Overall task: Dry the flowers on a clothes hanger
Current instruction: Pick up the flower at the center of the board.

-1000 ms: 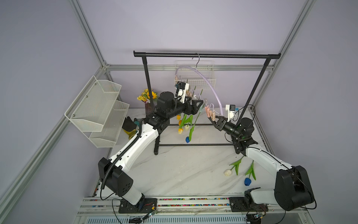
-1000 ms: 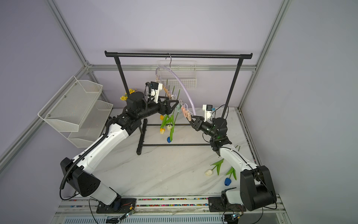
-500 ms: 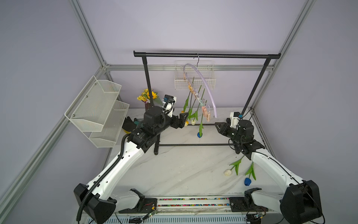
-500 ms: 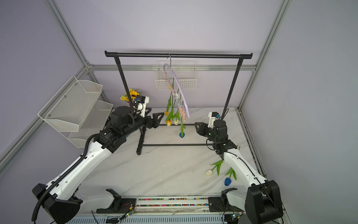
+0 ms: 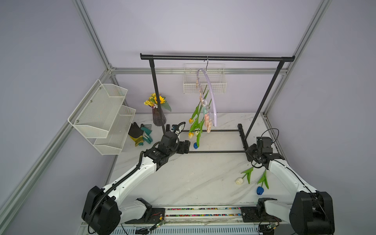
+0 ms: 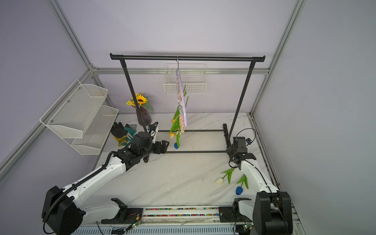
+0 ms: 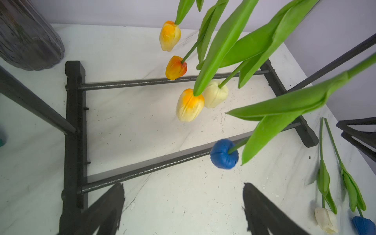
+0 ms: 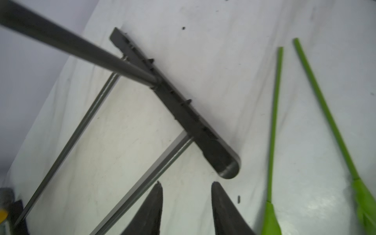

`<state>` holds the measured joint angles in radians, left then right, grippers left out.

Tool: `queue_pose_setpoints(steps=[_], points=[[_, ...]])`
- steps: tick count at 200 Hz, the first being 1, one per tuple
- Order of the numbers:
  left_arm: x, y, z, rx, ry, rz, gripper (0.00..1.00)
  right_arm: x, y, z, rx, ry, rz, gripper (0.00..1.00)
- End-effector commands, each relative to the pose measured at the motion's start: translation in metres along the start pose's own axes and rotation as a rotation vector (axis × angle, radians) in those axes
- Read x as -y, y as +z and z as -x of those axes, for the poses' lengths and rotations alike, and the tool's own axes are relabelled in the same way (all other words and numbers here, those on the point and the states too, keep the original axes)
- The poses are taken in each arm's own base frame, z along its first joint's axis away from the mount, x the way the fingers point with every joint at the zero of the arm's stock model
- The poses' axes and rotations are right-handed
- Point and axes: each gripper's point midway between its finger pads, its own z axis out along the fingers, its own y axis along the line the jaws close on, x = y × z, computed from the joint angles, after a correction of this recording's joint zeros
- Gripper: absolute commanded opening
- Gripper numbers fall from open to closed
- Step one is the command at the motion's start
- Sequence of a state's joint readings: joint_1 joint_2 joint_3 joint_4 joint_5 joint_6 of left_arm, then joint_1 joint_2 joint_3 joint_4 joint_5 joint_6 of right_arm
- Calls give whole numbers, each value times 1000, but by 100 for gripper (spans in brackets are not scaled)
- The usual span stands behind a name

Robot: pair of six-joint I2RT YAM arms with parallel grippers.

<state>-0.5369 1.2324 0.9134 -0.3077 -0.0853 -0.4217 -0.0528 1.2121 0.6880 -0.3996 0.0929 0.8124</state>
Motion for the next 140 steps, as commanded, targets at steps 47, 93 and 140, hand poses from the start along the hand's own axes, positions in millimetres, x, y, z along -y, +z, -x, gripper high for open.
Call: queue_pose_setpoints(steps=[47, 93, 140], points=[[-16, 7, -16, 12, -30, 51, 91, 49, 15, -8, -84, 31, -197, 41], [-17, 6, -24, -1, -23, 42, 91, 67, 29, -8, -126, -36, -310, 33], [-20, 2, -23, 22, -28, 47, 92, 74, 40, -7, -157, -47, -333, 29]])
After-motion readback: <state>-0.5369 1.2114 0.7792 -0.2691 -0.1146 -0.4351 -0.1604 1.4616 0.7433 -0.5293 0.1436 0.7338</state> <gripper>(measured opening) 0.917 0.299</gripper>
